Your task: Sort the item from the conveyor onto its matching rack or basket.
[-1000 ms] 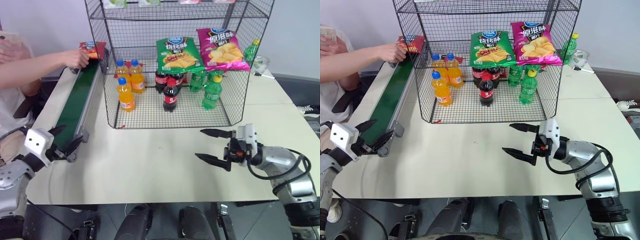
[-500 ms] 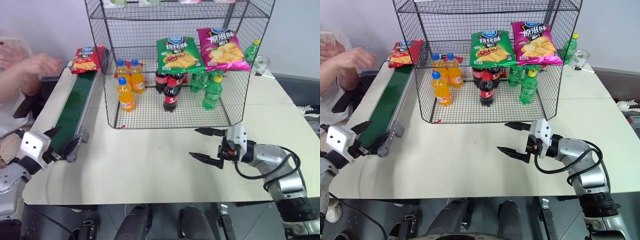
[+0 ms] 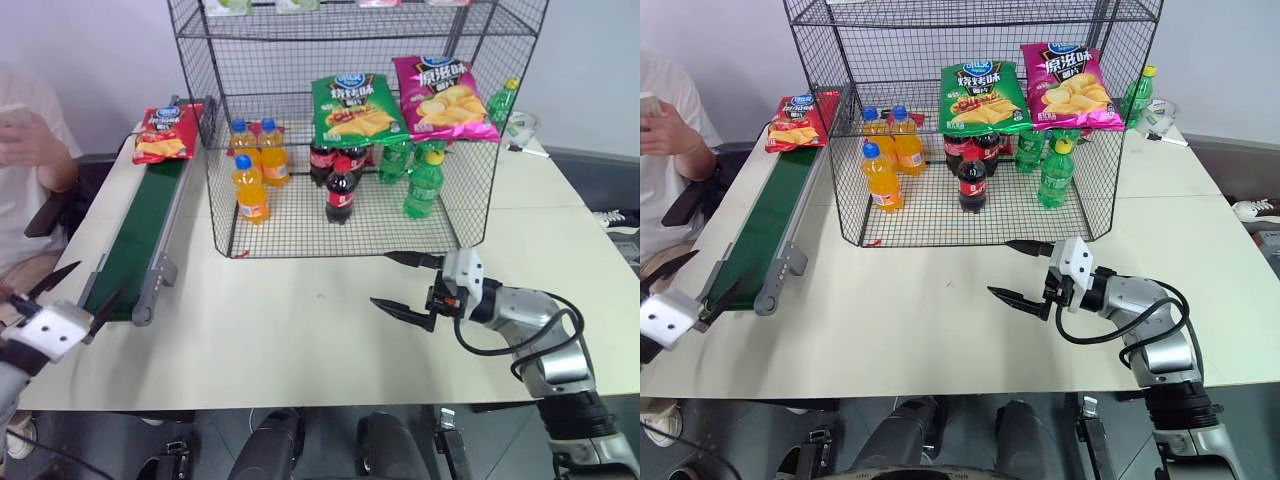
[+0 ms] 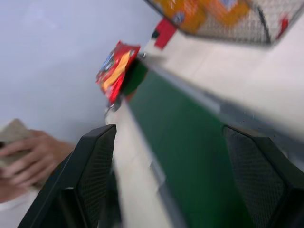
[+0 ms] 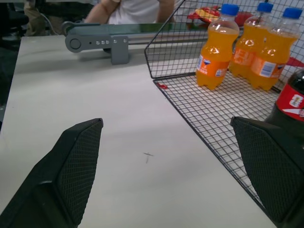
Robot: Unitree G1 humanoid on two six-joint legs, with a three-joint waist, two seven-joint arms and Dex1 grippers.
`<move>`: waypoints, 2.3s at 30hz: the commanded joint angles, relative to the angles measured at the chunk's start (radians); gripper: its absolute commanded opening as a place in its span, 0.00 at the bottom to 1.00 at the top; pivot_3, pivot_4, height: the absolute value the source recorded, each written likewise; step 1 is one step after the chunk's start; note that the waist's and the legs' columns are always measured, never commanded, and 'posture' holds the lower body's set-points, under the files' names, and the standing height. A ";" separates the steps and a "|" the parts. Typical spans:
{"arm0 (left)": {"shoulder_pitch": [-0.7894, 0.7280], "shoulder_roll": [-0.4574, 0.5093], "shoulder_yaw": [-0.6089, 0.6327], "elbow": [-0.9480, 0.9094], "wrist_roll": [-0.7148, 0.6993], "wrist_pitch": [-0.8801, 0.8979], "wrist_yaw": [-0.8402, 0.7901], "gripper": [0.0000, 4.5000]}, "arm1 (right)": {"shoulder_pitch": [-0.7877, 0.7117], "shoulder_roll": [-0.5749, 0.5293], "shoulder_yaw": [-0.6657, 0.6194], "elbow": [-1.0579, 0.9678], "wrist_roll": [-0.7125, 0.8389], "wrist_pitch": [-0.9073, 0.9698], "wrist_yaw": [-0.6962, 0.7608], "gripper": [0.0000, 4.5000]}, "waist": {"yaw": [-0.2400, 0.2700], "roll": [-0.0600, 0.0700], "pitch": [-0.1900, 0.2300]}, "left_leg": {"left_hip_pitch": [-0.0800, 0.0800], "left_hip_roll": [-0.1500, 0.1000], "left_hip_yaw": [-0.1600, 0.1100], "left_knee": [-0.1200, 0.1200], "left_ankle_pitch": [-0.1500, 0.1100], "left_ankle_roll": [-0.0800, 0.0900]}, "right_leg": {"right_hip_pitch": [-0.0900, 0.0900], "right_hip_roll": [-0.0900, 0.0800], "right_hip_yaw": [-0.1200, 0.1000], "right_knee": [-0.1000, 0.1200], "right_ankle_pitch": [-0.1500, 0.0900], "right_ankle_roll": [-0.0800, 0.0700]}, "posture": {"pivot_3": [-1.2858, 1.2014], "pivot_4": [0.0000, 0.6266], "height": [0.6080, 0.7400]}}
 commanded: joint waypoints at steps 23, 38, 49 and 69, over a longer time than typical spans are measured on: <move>0.131 0.053 0.010 0.025 0.403 -0.074 0.502 1.00 | -0.030 0.016 0.036 -0.075 0.092 0.117 0.091 1.00 | 0.024 0.000 0.000 | 0.000 0.000 0.000 0.000 -0.001 -0.001 | 0.000 0.001 -0.001 0.001 0.001 0.002 | 0.52 0.24 1.00; 0.117 0.088 -0.050 0.023 0.425 -0.032 0.582 1.00 | -0.023 0.024 0.054 -0.075 0.055 0.095 0.100 1.00 | 0.024 0.000 0.000 | 0.000 0.000 0.000 0.000 -0.001 -0.001 | 0.000 0.001 -0.001 0.001 0.001 0.003 | 0.52 0.24 1.00; 0.111 0.096 -0.087 0.013 0.442 -0.012 0.620 1.00 | -0.025 0.031 0.046 -0.063 0.044 0.081 0.089 1.00 | 0.024 0.000 0.000 | 0.000 0.000 0.000 0.000 -0.001 -0.001 | 0.000 0.001 -0.001 0.001 0.001 0.003 | 0.52 0.24 1.00; 0.099 0.100 -0.137 0.011 0.439 0.022 0.640 1.00 | -0.027 0.034 0.049 -0.058 0.037 0.071 0.072 1.00 | 0.023 0.000 0.000 | 0.000 0.000 0.000 0.000 -0.001 -0.001 | 0.000 0.001 -0.001 0.001 0.001 0.003 | 0.52 0.24 1.00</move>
